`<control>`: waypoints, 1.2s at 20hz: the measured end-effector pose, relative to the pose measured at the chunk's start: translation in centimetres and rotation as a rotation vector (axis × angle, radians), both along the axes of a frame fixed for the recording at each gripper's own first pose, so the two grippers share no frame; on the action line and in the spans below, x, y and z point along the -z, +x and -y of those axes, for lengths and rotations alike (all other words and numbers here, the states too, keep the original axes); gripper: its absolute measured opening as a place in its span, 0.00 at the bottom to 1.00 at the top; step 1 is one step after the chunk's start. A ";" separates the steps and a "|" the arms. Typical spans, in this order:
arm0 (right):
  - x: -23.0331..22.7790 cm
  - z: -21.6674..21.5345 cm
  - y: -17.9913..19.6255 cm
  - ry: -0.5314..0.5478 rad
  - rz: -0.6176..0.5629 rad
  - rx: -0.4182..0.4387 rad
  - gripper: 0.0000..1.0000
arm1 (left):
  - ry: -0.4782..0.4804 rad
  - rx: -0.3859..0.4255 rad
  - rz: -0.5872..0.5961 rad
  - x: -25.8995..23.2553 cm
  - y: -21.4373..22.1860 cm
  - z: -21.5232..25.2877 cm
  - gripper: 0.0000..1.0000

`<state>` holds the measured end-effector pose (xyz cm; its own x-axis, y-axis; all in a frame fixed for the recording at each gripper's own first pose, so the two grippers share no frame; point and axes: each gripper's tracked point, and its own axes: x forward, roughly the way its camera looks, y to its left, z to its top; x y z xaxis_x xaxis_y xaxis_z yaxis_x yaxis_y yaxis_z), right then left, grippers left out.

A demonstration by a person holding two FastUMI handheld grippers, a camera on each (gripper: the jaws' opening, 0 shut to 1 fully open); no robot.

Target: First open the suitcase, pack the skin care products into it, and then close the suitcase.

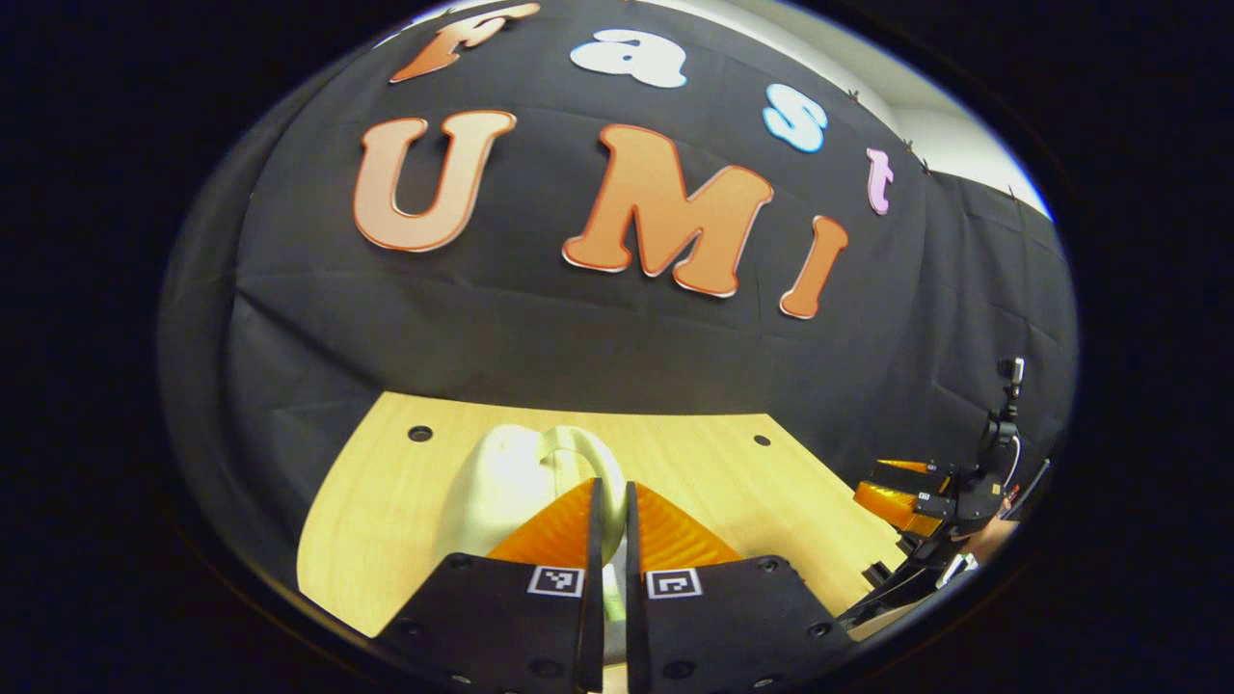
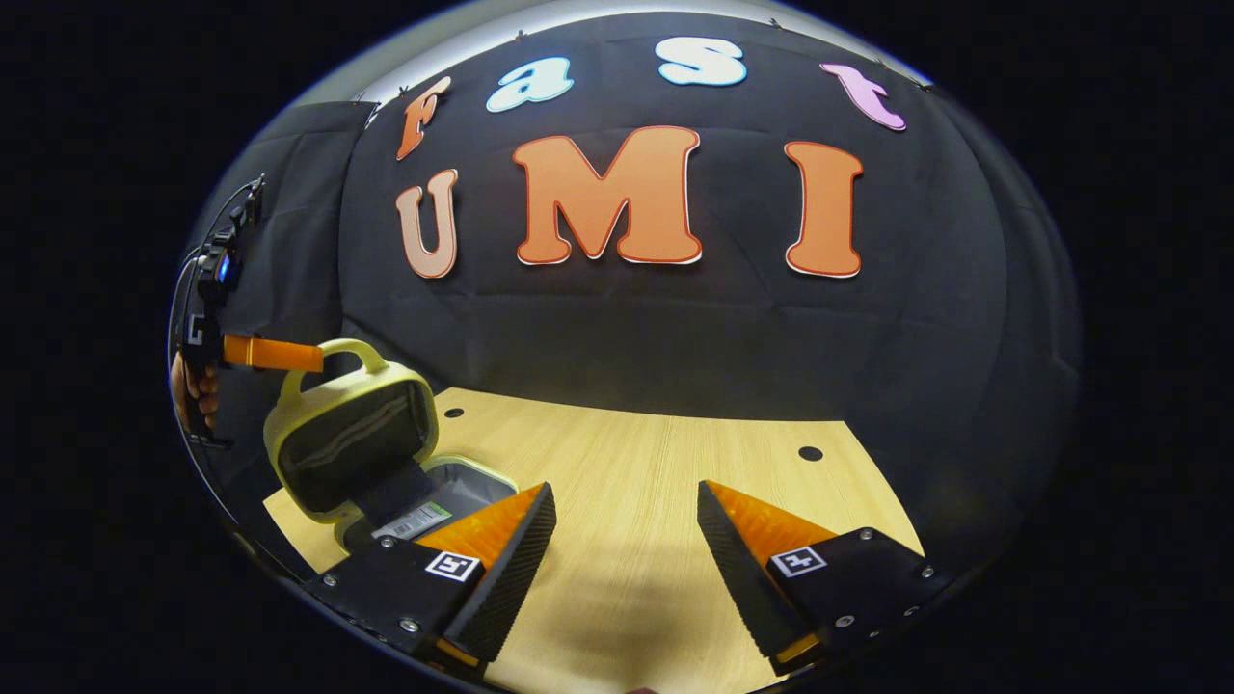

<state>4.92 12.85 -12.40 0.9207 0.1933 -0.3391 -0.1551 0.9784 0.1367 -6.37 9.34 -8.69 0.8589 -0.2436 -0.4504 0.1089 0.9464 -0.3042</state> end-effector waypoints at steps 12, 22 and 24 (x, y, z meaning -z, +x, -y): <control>0.8 5.2 -1.3 0.008 -0.006 0.004 0.94 | 0.124 0.134 -0.146 8.8 0.4 14.3 0.10; 1.3 5.5 -2.6 0.003 -0.034 0.144 0.94 | 0.249 0.284 -0.136 11.4 1.0 17.1 0.17; 0.5 5.1 -2.5 -0.002 -0.020 0.179 0.94 | 0.238 0.293 -0.113 10.9 1.0 17.1 0.25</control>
